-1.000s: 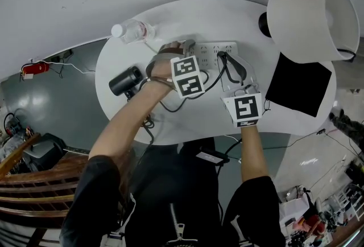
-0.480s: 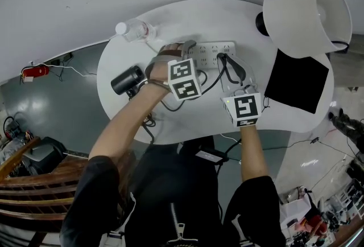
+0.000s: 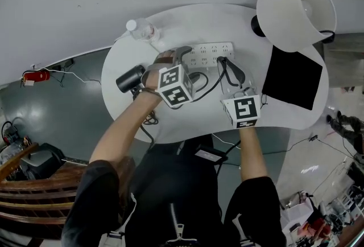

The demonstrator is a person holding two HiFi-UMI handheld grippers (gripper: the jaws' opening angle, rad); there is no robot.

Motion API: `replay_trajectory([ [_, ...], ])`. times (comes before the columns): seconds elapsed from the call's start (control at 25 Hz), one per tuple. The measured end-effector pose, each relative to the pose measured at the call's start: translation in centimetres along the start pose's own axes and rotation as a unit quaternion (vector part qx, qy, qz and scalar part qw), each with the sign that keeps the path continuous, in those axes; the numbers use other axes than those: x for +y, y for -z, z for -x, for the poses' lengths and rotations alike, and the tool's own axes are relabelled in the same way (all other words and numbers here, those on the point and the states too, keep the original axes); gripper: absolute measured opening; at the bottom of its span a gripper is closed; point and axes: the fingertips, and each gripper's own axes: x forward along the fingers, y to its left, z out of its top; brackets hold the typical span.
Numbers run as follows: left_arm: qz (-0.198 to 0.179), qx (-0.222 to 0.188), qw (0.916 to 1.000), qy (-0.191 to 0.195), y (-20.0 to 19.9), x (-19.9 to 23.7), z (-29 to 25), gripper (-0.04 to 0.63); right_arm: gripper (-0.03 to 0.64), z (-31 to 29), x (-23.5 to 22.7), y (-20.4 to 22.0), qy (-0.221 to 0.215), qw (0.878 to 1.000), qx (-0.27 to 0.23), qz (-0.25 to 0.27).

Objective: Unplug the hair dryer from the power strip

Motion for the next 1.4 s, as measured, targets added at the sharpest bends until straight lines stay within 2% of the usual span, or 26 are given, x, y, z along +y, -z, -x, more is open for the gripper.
replay_trajectory([
  [0.12,0.009,-0.017,0.9997,-0.013,-0.2,0.0,1.5,0.366,0.051,0.8,0.4,-0.7,0.007,1.000,-0.006,0.007],
  [0.2,0.006,-0.028,0.9993,-0.025,-0.4,-0.4,2.6,0.251,0.051,1.7,0.9,-1.0,0.009,1.000,-0.007,0.007],
  [0.28,0.000,-0.040,0.9986,-0.034,-0.6,-0.9,3.7,0.075,0.051,2.7,1.4,-1.4,0.012,1.000,-0.008,0.007],
  [0.36,0.004,-0.054,0.9977,-0.041,-0.9,-1.2,5.0,0.034,0.051,3.4,2.0,-1.8,0.016,1.000,-0.011,0.008],
  [0.68,0.048,-0.133,0.9855,-0.093,-2.2,-1.7,10.3,0.014,0.051,6.1,4.0,-3.2,0.023,0.999,-0.020,0.011],
  [0.84,0.081,-0.161,0.9786,-0.100,-2.1,-2.9,12.7,0.014,0.051,7.7,5.0,-3.6,0.030,0.999,-0.027,0.013],
  [1.12,0.112,-0.195,0.9679,-0.112,-1.4,-5.2,16.9,0.014,0.051,10.3,7.1,-4.9,0.040,0.998,-0.044,0.020],
  [1.4,0.140,-0.247,0.9502,-0.129,-0.4,-7.6,21.5,0.014,0.052,13.1,10.1,-5.0,0.054,0.997,-0.052,0.019],
])
